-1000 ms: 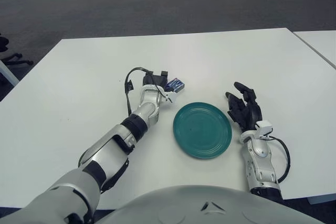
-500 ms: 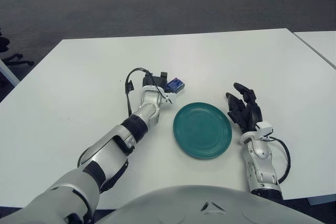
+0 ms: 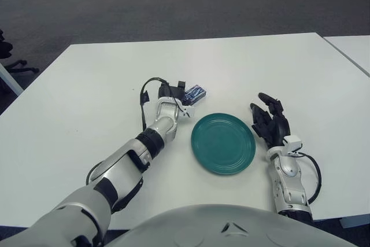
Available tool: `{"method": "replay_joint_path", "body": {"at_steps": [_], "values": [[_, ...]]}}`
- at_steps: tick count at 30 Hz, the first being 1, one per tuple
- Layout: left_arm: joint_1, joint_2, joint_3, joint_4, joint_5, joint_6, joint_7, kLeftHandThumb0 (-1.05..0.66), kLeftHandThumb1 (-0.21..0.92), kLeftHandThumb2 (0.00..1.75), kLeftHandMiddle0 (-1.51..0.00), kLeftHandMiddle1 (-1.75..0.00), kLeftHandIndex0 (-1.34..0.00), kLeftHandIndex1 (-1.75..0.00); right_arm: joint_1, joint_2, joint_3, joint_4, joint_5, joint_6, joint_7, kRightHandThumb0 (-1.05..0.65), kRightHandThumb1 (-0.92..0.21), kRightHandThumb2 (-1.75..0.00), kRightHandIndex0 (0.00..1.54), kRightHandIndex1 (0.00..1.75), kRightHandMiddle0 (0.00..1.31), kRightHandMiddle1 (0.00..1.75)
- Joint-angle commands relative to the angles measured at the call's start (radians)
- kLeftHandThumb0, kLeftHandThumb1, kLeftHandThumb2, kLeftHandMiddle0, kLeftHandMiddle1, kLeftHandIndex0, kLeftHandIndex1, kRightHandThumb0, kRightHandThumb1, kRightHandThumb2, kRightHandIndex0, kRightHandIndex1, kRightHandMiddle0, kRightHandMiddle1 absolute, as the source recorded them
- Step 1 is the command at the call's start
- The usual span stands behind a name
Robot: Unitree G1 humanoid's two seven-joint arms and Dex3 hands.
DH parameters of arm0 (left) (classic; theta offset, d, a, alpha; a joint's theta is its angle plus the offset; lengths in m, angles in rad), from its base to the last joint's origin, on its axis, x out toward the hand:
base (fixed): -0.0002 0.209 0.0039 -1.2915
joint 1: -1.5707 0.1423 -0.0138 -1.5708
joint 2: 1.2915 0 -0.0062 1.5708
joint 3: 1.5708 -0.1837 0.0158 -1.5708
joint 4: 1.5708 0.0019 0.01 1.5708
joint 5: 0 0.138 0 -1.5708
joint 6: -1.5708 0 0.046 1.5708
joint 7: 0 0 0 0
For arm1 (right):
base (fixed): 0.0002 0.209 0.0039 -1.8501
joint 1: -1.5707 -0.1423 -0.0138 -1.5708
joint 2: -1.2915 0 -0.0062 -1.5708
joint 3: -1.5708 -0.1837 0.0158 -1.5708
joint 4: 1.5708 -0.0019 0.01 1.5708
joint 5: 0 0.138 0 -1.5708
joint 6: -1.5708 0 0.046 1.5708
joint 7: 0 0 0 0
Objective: Put the gum into the plate.
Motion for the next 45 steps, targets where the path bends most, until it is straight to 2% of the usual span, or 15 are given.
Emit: {"method": "replay_joint_path", "body": {"at_steps": [1,10,23,33,39,45], "values": [[0.053,-0.009,-0.025,0.062,-0.020,-0.037,-0.029,-1.05,0.92,1.10,-0.32,-0.15,-0.04,-0.99,0.057,0.003,-0.009,0.059,0.015,0.077,-0.001,-0.50,-0.92,-0.65,0.33,0.39,0.01,0.89],[0.048,-0.035,-0.034,0.141,-0.027,-0.071,0.011,-1.05,0.92,1.07,-0.31,-0.12,-0.03,-0.97,0.061,0.003,-0.010,0.056,0.015,0.076,0.000,-0.51,-0.92,-0.67,0.34,0.37,0.00,0.85],[0.013,-0.086,-0.052,0.304,-0.033,-0.140,0.035,-1.05,0.92,1.03,-0.29,-0.07,0.00,-0.71,0.065,0.001,-0.011,0.054,0.017,0.085,0.001,-0.52,-0.92,-0.66,0.37,0.30,0.00,0.84],[-0.018,-0.127,-0.042,0.429,-0.043,-0.181,0.065,-1.05,0.92,1.00,-0.32,-0.06,0.00,-0.61,0.066,0.007,-0.011,0.058,0.019,0.081,-0.002,-0.52,-0.92,-0.65,0.39,0.29,0.01,0.86],[-0.033,-0.137,-0.033,0.474,-0.050,-0.201,0.089,-1.05,0.92,1.00,-0.33,-0.05,0.00,-0.59,0.064,0.011,-0.009,0.064,0.022,0.076,-0.002,-0.52,-0.92,-0.64,0.39,0.28,0.03,0.87],[-0.041,-0.146,-0.027,0.502,-0.052,-0.212,0.127,-1.05,0.92,1.01,-0.35,-0.05,0.00,-0.67,0.062,0.012,-0.007,0.070,0.022,0.072,-0.003,-0.53,-0.92,-0.64,0.38,0.27,0.02,0.87]]}}
